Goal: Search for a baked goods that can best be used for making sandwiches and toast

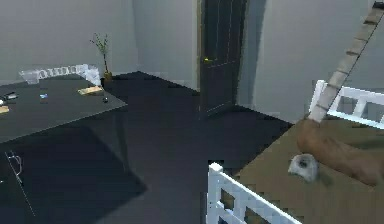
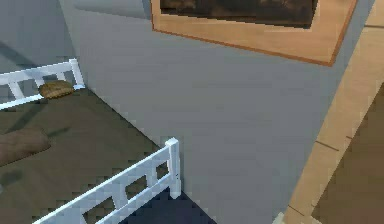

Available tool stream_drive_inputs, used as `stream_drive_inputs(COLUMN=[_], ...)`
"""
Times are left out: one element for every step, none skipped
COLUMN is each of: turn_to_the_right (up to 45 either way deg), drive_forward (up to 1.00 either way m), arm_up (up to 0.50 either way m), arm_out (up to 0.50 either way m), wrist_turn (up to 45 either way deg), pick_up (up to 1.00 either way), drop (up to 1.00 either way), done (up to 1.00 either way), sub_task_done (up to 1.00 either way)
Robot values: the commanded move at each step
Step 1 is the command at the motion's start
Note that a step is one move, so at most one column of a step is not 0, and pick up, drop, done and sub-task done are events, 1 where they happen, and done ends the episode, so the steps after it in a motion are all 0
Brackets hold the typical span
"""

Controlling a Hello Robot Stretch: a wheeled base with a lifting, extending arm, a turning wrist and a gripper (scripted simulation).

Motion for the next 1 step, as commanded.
stream_drive_inputs(turn_to_the_right=[-9.0], drive_forward=[0.0], arm_up=[0.0], arm_out=[0.0], wrist_turn=[0.0], pick_up=[0.0], drop=[0.0], done=[0.0], sub_task_done=[0.0])
